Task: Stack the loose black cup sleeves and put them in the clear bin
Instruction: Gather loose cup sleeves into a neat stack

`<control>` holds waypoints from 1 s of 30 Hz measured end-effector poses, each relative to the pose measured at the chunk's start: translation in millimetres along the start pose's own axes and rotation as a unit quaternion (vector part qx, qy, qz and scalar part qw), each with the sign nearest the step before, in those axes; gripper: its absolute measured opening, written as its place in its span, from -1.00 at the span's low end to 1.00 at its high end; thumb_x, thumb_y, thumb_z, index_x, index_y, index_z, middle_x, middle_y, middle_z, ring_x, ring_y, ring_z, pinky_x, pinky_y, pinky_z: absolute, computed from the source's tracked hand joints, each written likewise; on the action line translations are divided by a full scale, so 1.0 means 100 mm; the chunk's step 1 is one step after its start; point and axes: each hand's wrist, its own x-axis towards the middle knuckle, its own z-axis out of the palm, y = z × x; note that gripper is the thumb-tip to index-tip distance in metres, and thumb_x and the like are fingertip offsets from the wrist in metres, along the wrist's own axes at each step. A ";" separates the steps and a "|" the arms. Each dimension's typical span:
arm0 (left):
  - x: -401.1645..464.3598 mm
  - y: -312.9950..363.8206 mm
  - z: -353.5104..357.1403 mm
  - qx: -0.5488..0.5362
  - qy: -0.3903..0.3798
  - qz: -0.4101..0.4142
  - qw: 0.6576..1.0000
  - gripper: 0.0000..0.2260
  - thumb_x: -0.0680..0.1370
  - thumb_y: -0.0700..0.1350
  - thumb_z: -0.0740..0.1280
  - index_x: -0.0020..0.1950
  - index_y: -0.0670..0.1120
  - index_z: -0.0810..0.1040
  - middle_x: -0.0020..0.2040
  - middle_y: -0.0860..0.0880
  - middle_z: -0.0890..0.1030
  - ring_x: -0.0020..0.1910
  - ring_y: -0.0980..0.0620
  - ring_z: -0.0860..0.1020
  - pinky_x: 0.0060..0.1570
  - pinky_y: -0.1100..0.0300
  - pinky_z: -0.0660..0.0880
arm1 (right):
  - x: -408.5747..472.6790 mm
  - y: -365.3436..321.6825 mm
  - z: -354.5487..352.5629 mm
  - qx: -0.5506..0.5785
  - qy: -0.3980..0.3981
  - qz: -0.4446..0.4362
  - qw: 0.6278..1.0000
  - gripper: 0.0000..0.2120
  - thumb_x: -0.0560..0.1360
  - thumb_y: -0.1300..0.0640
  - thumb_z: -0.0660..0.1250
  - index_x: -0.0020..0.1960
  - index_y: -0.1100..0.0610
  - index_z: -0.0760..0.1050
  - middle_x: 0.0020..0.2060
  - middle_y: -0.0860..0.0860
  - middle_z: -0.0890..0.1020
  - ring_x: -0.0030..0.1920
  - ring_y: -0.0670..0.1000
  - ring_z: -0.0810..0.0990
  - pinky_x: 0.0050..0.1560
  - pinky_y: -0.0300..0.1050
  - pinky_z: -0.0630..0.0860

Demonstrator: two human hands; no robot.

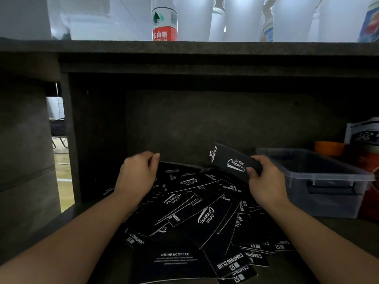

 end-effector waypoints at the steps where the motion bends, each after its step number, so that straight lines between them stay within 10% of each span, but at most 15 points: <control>1: 0.01 0.01 0.00 -0.003 0.006 -0.020 1.000 -0.67 0.61 0.07 0.24 -0.18 -0.12 0.62 -0.37 0.00 0.58 -0.35 0.02 0.57 -0.38 0.22 0.40 | 0.00 0.00 -0.01 0.000 0.000 -0.002 1.000 -0.75 0.53 0.27 0.31 0.19 0.13 0.51 0.02 0.06 0.62 0.01 -0.01 0.52 -0.03 -0.29 0.31; 7: 0.10 -0.07 0.02 -0.245 0.104 -0.200 0.943 -0.76 0.53 -0.20 0.37 0.20 -0.05 0.58 0.01 -0.02 0.57 -0.20 0.20 0.52 -0.08 0.29 0.47 | 0.01 -0.01 0.00 0.004 0.000 -0.012 1.000 -0.76 0.52 0.27 0.32 0.17 0.11 0.52 0.00 0.03 0.62 -0.02 -0.04 0.51 -0.04 -0.31 0.31; 11: 0.15 -0.15 -0.01 -0.401 0.140 -0.159 0.891 -0.60 0.58 -0.31 0.29 0.38 -0.04 0.36 0.06 -0.02 0.53 -0.12 0.14 0.56 -0.20 0.43 0.49 | 0.00 -0.03 0.02 0.004 -0.020 -0.035 0.999 -0.76 0.53 0.24 0.32 0.16 0.06 0.52 0.00 0.02 0.61 0.02 -0.03 0.52 0.03 -0.24 0.36; 16: 0.07 -0.16 0.13 -0.225 -0.085 -0.048 0.969 -0.81 0.55 -0.23 0.38 0.15 -0.06 0.57 -0.03 -0.05 0.66 -0.02 -0.06 0.63 0.09 0.11 0.54 | 0.00 -0.02 0.02 -0.003 -0.027 -0.039 0.999 -0.76 0.53 0.24 0.32 0.17 0.06 0.51 0.00 0.02 0.59 -0.01 -0.06 0.50 -0.01 -0.28 0.32; 20: -0.03 -0.16 0.20 -0.074 -0.261 -0.030 0.962 -0.75 0.62 -0.11 0.28 0.30 -0.06 0.49 0.18 0.05 0.57 0.18 0.06 0.53 0.19 0.22 0.41 | 0.01 0.01 0.02 -0.017 -0.038 -0.025 0.999 -0.76 0.53 0.24 0.33 0.19 0.10 0.52 0.04 0.09 0.61 0.07 0.06 0.56 0.00 -0.26 0.34; 25: 0.02 -0.17 0.10 -0.134 -0.188 -0.010 0.973 -0.88 0.54 -0.13 0.40 0.06 0.00 0.57 -0.08 0.00 0.66 -0.09 0.04 0.63 0.03 0.08 0.57 | 0.01 0.01 0.04 -0.031 -0.060 -0.019 0.997 -0.74 0.52 0.23 0.33 0.20 0.08 0.51 0.06 0.10 0.61 0.09 0.08 0.56 0.03 -0.22 0.39; 30: 0.00 -0.06 0.02 -0.176 -0.132 -0.004 0.976 -0.93 0.51 -0.11 0.43 -0.08 0.07 0.67 -0.14 0.06 0.65 -0.13 0.17 0.61 -0.09 0.40 0.46 | 0.01 -0.02 0.04 -0.037 -0.106 -0.027 0.993 -0.75 0.52 0.22 0.34 0.18 0.05 0.52 0.04 0.08 0.63 0.07 0.07 0.58 0.10 -0.13 0.48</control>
